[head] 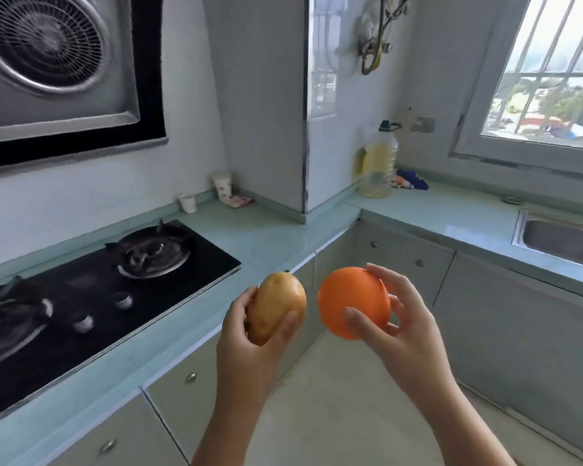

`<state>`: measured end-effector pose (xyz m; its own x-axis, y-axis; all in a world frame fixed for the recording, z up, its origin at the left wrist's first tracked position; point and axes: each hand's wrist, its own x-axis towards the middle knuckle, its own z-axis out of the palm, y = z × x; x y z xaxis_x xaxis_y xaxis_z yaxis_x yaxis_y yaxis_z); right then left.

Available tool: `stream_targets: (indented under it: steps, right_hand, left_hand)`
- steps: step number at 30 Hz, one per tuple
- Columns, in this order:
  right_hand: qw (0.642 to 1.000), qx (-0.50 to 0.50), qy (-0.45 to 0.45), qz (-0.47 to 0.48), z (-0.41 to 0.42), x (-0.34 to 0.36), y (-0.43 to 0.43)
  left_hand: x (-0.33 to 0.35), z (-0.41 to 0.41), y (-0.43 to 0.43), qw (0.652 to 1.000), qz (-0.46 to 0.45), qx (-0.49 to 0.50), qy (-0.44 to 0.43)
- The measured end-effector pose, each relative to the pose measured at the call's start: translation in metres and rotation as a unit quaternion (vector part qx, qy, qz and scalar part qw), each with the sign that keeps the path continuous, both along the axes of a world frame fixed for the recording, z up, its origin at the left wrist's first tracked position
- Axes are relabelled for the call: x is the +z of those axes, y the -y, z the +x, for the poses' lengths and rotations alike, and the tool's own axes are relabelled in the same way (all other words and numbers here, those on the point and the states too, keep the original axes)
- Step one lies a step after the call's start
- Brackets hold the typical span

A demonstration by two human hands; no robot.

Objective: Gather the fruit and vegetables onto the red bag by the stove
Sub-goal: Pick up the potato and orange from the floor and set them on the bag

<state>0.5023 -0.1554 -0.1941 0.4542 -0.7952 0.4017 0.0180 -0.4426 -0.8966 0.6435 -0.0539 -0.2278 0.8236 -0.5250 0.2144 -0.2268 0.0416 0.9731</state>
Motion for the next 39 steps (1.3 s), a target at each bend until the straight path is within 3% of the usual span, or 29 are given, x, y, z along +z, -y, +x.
stream_targets:
  steps: [8,18,33,39]
  right_hand:
    - [0.99,0.139,-0.022,0.005,0.092,-0.01,-0.095]
    - [0.952,0.3,-0.055,0.011,0.219,-0.024,-0.181]
    - [0.884,0.462,-0.051,0.037,0.46,-0.03,-0.263]
    - [0.86,0.502,-0.08,0.031,0.519,-0.049,-0.303]
  left_hand:
    - [-0.016,0.055,-0.127,0.99,0.017,0.135,-0.036]
    - [-0.043,0.131,-0.239,0.945,0.014,0.32,-0.066]
    - [-0.034,0.318,-0.341,0.887,0.075,0.455,0.006]
    - [-0.055,0.351,-0.39,0.854,0.074,0.514,-0.024]
